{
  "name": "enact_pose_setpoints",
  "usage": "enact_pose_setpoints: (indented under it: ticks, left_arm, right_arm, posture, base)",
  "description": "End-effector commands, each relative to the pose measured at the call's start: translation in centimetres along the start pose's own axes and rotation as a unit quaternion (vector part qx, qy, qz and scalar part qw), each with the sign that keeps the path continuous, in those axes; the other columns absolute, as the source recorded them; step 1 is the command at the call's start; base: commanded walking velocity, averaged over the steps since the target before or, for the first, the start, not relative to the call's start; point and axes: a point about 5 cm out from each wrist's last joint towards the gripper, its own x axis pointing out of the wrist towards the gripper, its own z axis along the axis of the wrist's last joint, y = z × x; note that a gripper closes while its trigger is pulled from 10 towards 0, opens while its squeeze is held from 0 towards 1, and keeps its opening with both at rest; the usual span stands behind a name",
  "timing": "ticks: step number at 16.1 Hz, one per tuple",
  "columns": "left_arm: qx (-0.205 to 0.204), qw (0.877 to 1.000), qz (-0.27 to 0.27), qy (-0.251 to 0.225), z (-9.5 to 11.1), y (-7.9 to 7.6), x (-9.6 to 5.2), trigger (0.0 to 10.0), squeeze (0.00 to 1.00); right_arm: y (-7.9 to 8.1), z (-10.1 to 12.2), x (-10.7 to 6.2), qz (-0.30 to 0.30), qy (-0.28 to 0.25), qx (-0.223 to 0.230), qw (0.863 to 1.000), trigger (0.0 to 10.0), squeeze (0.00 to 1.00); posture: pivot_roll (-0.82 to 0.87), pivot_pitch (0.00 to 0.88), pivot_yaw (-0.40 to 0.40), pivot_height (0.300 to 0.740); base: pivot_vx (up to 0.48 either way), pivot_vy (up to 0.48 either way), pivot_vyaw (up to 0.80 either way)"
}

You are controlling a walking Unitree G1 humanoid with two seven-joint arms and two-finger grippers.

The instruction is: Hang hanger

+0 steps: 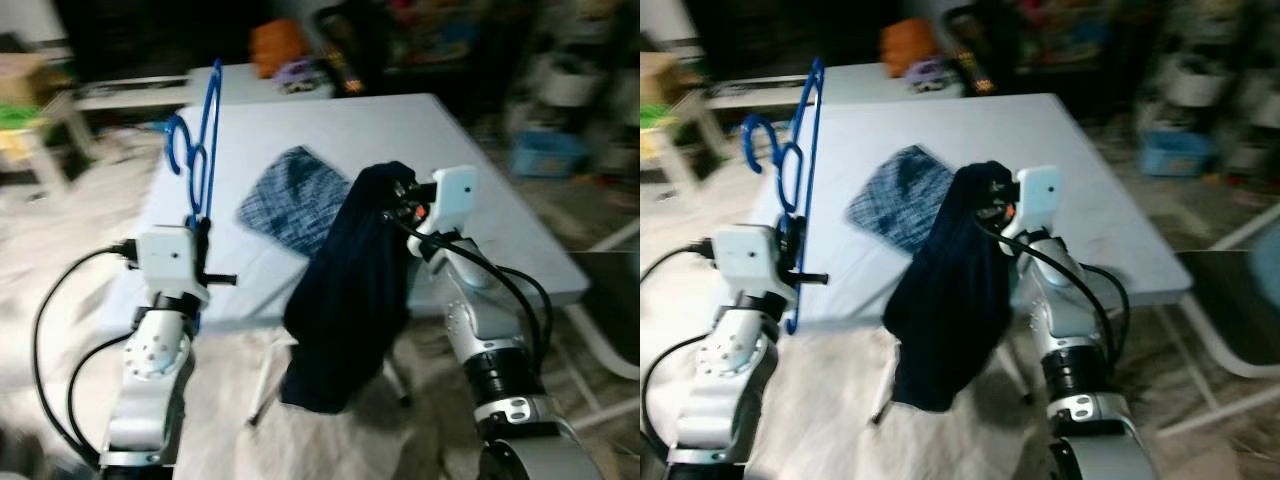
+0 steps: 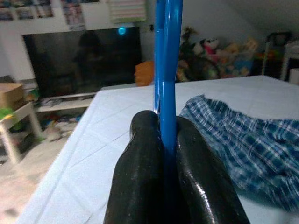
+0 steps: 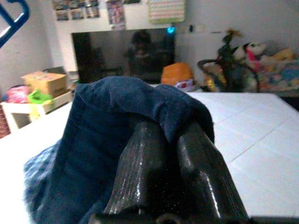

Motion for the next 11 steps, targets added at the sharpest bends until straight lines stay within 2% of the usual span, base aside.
enact_pose_setpoints:
  ticks: [1, 11]
  left_arm:
    - [-0.001, 1.0, 0.009, -0.001, 0.06, 0.49, -0.08, 10.0, 0.0]
    - [0.035, 0.998, 0.059, -0.002, 0.0, 0.85, -1.0, 10.0, 0.0]
  right_arm:
    - [0.53, 1.21, 0.62, 0.006, -0.026, 0.002, 1.0, 10.0, 0.0]
    - [-0.06, 1.09, 0.76, -0.005, -0.009, 0.003, 1.0, 10.0, 0.0]
  posture:
    - [0.05, 0.02, 0.005, 0.74]
    - [0.05, 0.038, -0.002, 0.74]
  base:
    - [0.296, 0.0, -0.79]
    - [0.0, 0.0, 0.0]
